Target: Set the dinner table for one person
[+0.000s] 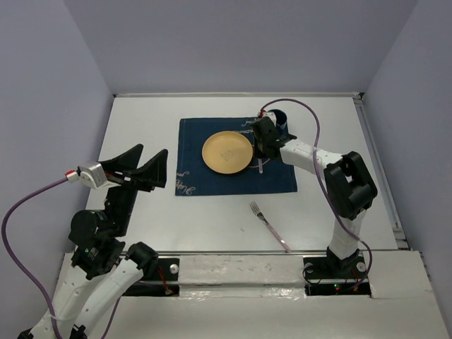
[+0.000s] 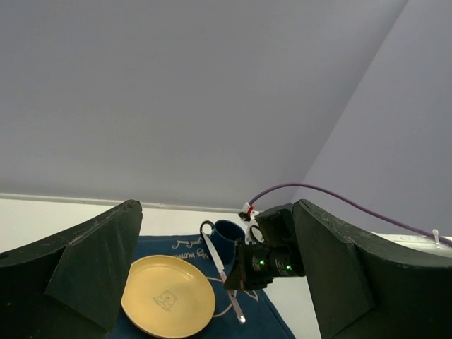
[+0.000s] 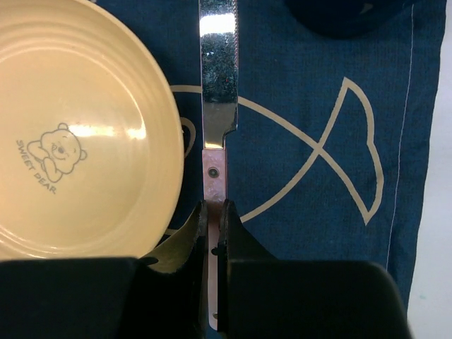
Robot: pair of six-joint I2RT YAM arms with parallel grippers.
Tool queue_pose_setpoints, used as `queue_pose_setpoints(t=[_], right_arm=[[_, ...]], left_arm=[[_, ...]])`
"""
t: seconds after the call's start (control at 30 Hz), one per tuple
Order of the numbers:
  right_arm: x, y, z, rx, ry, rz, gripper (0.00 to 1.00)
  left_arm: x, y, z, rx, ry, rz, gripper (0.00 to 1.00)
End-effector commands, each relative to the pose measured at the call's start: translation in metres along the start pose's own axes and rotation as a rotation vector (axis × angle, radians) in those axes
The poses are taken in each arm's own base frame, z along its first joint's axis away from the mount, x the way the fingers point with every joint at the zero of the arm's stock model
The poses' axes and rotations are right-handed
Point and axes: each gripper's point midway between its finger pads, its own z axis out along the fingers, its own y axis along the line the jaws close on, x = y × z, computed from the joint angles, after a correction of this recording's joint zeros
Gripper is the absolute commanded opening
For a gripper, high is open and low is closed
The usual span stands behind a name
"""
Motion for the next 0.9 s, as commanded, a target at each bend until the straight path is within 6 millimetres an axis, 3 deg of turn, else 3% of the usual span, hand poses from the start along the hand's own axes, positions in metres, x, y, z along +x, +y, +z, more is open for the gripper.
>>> queue_pose_setpoints(t=[0.0,0.17,0.5,0.6,0.73,0.87], right_arm=[[-0.009,0.002,0.009,-0.018,-0.016,0.044,0.0],[0.005,-0.004,0.03,0.004,0.029,0.055,0.0],[0.015,-0.017,0.039,0.025,0.061,0.112,0.01],[0.017,-0.017,0.04,0.027,0.067,0.124,0.1],[0.014,-0.016,0.036,0.017,0.06,0.12,0.34],[-0.003,-0.012,0.016,-0.034,0.028,0.103,0.41]], left_arm=[[-0.005,-0.004,0.004,0.02,-0.03,-0.004,0.99],[0.0,-0.004,0.007,0.02,-0.016,-0.004,0.99],[-0.001,-0.003,0.007,0.013,-0.019,0.002,0.99],[0.0,-0.003,0.007,0.014,-0.015,0.002,0.99],[0.0,-0.002,0.007,0.011,-0.018,0.0,0.99],[-0.002,-0.003,0.006,0.015,-0.021,-0.003,0.99]])
